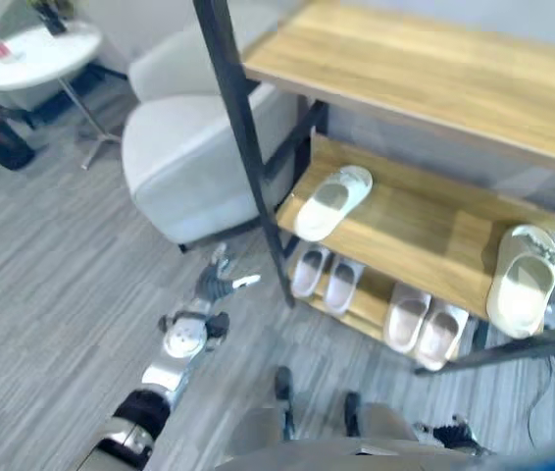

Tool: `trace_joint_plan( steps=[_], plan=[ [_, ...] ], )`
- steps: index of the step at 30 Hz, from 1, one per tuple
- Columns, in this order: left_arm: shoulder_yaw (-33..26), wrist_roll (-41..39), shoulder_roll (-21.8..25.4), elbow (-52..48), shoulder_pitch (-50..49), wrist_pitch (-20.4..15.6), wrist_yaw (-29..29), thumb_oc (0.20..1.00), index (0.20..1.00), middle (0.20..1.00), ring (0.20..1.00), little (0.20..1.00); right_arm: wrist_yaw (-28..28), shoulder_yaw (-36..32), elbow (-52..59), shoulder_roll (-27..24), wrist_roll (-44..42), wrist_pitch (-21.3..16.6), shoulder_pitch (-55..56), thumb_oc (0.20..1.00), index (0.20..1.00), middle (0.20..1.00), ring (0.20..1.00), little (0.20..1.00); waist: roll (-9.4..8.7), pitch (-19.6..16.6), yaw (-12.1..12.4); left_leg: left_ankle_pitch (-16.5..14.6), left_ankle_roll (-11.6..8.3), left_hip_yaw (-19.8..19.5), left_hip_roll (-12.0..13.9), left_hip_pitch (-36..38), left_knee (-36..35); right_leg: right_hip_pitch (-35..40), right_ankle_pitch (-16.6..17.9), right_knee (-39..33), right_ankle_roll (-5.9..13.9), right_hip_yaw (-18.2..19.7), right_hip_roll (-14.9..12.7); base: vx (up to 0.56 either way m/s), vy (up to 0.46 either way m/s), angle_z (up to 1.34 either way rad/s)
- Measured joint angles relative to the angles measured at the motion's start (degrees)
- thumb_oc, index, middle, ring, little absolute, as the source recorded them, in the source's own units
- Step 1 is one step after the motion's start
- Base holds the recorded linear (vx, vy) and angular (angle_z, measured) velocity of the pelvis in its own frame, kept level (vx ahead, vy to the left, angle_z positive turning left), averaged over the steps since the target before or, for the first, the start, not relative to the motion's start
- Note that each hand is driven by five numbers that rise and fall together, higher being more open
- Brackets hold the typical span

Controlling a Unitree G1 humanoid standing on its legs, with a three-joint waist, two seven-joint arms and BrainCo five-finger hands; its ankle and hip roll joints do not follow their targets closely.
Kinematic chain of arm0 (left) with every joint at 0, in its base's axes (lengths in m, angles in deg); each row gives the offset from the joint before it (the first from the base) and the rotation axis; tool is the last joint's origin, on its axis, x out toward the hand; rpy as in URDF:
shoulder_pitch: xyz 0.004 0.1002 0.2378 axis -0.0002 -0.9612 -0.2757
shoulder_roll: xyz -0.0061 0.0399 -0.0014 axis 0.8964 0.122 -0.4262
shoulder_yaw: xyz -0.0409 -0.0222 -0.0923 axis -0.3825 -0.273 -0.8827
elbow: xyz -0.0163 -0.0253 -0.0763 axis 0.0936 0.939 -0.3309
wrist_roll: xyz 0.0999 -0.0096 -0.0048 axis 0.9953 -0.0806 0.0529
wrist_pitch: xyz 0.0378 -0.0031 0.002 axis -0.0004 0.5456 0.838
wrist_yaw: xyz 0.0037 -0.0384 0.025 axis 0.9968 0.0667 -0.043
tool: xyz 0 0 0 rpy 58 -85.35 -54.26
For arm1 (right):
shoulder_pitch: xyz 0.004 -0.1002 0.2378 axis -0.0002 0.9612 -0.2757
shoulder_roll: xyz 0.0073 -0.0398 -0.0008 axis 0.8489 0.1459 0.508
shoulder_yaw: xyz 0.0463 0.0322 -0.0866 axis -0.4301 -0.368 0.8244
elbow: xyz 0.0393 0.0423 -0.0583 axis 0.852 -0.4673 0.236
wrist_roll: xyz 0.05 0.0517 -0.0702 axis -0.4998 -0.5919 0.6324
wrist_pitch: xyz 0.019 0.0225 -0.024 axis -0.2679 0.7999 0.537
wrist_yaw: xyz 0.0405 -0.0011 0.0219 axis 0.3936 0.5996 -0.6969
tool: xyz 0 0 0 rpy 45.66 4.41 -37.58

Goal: Arrange the slippers neatly on the shoe rack.

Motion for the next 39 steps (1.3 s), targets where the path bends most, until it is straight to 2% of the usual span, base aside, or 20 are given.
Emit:
trace_joint_plan(
  steps=[3, 4, 7, 9, 12, 13, 14, 17, 19, 21, 23, 24, 27, 29, 31, 33, 39],
  plan=[
    [0.75, 0.55, 0.04, 0.33, -3.38, 1.55, 2.06, 1.000, 1.000, 1.000, 1.000, 1.000, -1.39, -0.75, -0.72, 0.10, 1.24, 0.52, 0.51, 1.000, 1.000, 1.000, 1.000, 1.000, 0.25, -0.04, -0.22, 0.81, -0.50, 0.13, 0.31, 1.85, -1.31, 1.40, 0.64, -0.52, 0.18, -0.21, 0.24, 0.00, -0.001, -0.01],
    [1.15, 0.90, -0.23, 2.11, -3.93, 1.08, 3.51, 1.000, 1.000, 1.000, 1.000, 1.000, -1.78, -0.97, -1.16, -0.02, 1.63, 0.58, 1.29, 1.000, 1.000, 1.000, 1.000, 1.000, 0.42, -0.42, -0.21, 0.87, -0.57, 0.29, 0.38, 2.90, -2.01, 2.17, 0.31, -0.80, -0.37, -0.16, 0.28, 0.01, -0.003, -0.04],
    [1.35, 0.96, -0.17, 8.37, -5.25, 2.27, 6.20, 1.000, 1.000, 1.000, 1.000, 1.000, -2.34, -1.00, -1.20, -0.19, 1.64, 0.56, 2.43, 1.000, 1.000, 1.000, 1.000, 1.000, 1.09, -1.09, -0.89, 1.18, -0.77, 0.31, 0.52, 5.00, -3.68, 3.97, 0.33, -1.68, -0.37, -0.01, 0.52, 0.01, -0.003, -0.05],
    [1.37, 0.96, -0.02, 8.43, -6.31, 2.39, 8.18, 1.000, 1.000, 1.000, 1.000, 1.000, -2.77, -0.94, -1.51, 0.01, 1.65, 1.00, 3.57, 1.000, 1.000, 1.000, 1.000, 1.000, 1.91, -1.57, -0.48, 1.76, -0.74, 0.36, 0.86, 6.07, -4.85, 5.18, 0.95, -2.87, -0.61, -0.11, 0.91, 0.00, 0.000, 0.00],
    [2.84, 1.01, -1.00, 7.98, -6.98, 3.00, 9.84, 1.000, 1.000, 1.000, 1.000, 1.000, -3.33, -0.54, -1.18, 0.08, 1.64, 1.18, 4.71, 1.000, 1.000, 1.000, 1.000, 1.000, 2.47, -2.78, -1.26, 1.99, -0.76, 0.54, 0.99, 7.89, -5.99, 6.39, 1.07, -3.99, -0.35, -0.14, 1.03, 0.06, -0.039, 0.04],
    [6.87, 1.04, 0.27, 6.36, -3.58, 5.19, 9.29, 1.000, 1.000, 1.000, 1.000, 1.000, -3.52, -0.37, -1.54, -0.37, 1.71, 1.26, 5.57, 1.000, 1.000, 1.000, 1.000, 1.000, 2.79, -3.05, -0.59, 2.08, -0.79, 0.16, 0.88, 7.87, -6.00, 6.89, 0.83, -3.89, -0.54, -0.55, 0.98, 0.04, -0.043, 0.12],
    [6.57, 0.99, -0.91, 5.68, -0.64, 4.89, 9.22, 1.000, 1.000, 1.000, 1.000, 1.000, -3.86, 0.05, -1.08, -0.58, 2.28, 1.87, 5.38, 1.000, 1.000, 1.000, 1.000, 1.000, 2.72, -3.43, -0.39, 2.32, -0.89, 0.40, 0.99, 8.19, -6.59, 6.97, 0.78, -3.91, -0.78, -0.56, 1.08, 0.02, -0.041, 0.06],
    [5.87, -0.28, -2.13, 1.80, 5.85, 4.18, 6.88, 1.000, 1.000, 1.000, 1.000, 1.000, -4.73, 2.17, -0.39, 0.02, 4.23, 2.68, 3.78, 1.000, 1.000, 1.000, 1.000, 1.000, 1.84, -5.63, -2.48, 2.78, -1.11, 0.67, 1.40, 9.06, -7.74, 7.32, 1.05, -3.94, -0.49, -0.45, 1.45, -0.01, -0.025, -0.10],
    [5.77, -1.02, -2.48, -1.92, 8.51, 3.28, 7.73, 1.000, 1.000, 1.000, 1.000, 1.000, -5.44, 2.54, 0.13, -0.76, 4.86, 2.75, 3.90, 1.000, 1.000, 1.000, 1.000, 1.000, 1.75, -6.34, -3.77, 3.47, -1.10, 1.33, 1.61, 10.64, -8.63, 8.63, 1.18, -4.51, -0.54, 0.04, 1.67, -0.09, -0.007, -0.19],
    [7.98, 5.77, 4.43, -10.46, 5.18, 3.68, 9.55, 1.000, 1.000, 1.000, 1.000, 1.000, -6.50, 1.41, 1.06, -1.53, 4.90, 2.54, 3.85, 1.000, 1.000, 1.000, 1.000, 1.000, 2.16, -6.31, -4.02, 3.61, -1.11, 2.09, 2.13, 11.64, -9.19, 9.25, 1.71, -5.29, -0.67, 0.68, 2.38, -0.05, -0.015, -0.24],
    [8.02, 9.76, 9.19, -14.84, 2.87, 3.40, 10.33, 1.000, 1.000, 1.000, 1.000, 1.000, -6.59, 1.40, 0.39, -2.25, 4.90, 2.74, 4.51, 1.000, 1.000, 1.000, 1.000, 1.000, 2.97, -6.34, -3.84, 3.66, -1.21, 1.87, 2.58, 11.92, -9.14, 10.12, 2.15, -6.78, -0.68, 0.37, 2.77, -0.04, -0.026, 0.07],
    [7.78, 10.09, 9.25, -13.35, 2.50, 2.30, 10.57, 1.000, 1.000, 1.000, 1.000, 1.000, -6.80, 1.45, -0.17, -2.38, 4.97, 2.62, 5.31, 1.000, 1.000, 1.000, 1.000, 1.000, 3.13, -6.40, -3.45, 3.68, -1.25, 1.92, 2.76, 11.96, -9.11, 10.11, 2.18, -6.84, -0.62, 0.42, 2.91, -0.04, -0.042, 0.11],
    [8.54, 10.23, 9.38, -10.82, 1.92, 4.19, 11.09, 1.000, 1.000, 1.000, 1.000, 1.000, -7.67, 1.25, -0.03, -2.47, 4.99, 2.57, 5.34, 1.000, 1.000, 1.000, 1.000, 1.000, 4.47, -6.20, -2.73, 3.39, -1.91, 1.98, 3.02, 12.02, -9.02, 9.91, 1.89, -6.19, -0.99, 0.42, 3.12, -0.01, -0.017, -0.01],
    [8.58, 10.14, 9.62, -13.09, 1.66, 4.07, 11.91, 1.000, 1.000, 1.000, 1.000, 1.000, -7.93, 1.14, -0.15, -2.61, 4.97, 2.58, 5.60, 1.000, 1.000, 1.000, 1.000, 1.000, 4.25, -5.99, -2.70, 3.27, -1.95, 1.93, 3.06, 11.93, -9.05, 9.60, 1.75, -5.74, -1.22, 0.43, 3.16, -0.01, -0.016, -0.01],
    [9.01, 10.41, 8.76, -19.52, 0.19, 5.41, 13.76, 1.000, 1.000, 1.000, 1.000, 1.000, -8.61, 0.58, -0.32, -2.60, 4.92, 2.74, 5.72, 1.000, 1.000, 1.000, 1.000, 1.000, 4.28, -5.95, -2.76, 3.26, -1.95, 2.04, 3.04, 11.91, -9.08, 9.18, 1.70, -5.11, -1.27, 0.66, 3.16, -0.03, -0.046, -0.06],
    [9.44, 11.63, 8.49, -23.76, -1.49, 5.34, 15.88, 1.000, 1.000, 1.000, 1.000, 1.000, -8.75, -0.55, -0.62, -2.16, 4.91, 2.79, 5.65, 1.000, 1.000, 1.000, 1.000, 1.000, 4.22, -5.78, -3.40, 3.30, -2.00, 2.28, 3.07, 11.97, -9.11, 8.96, 1.51, -4.98, -1.59, 1.03, 3.24, -0.03, -0.025, -0.10],
    [10.83, 11.89, 4.66, -23.49, 0.41, 6.18, 16.33, 1.000, 1.000, 1.000, 1.000, 1.000, -8.81, -0.78, -0.64, -2.15, 4.93, 2.87, 5.64, 1.000, 1.000, 1.000, 1.000, 1.000, 4.80, -4.65, -5.21, 3.27, -1.96, 3.95, 3.16, 11.96, -9.16, 8.19, 1.79, -4.78, -1.23, 2.24, 3.25, -0.01, -0.012, -0.13]
  ],
)
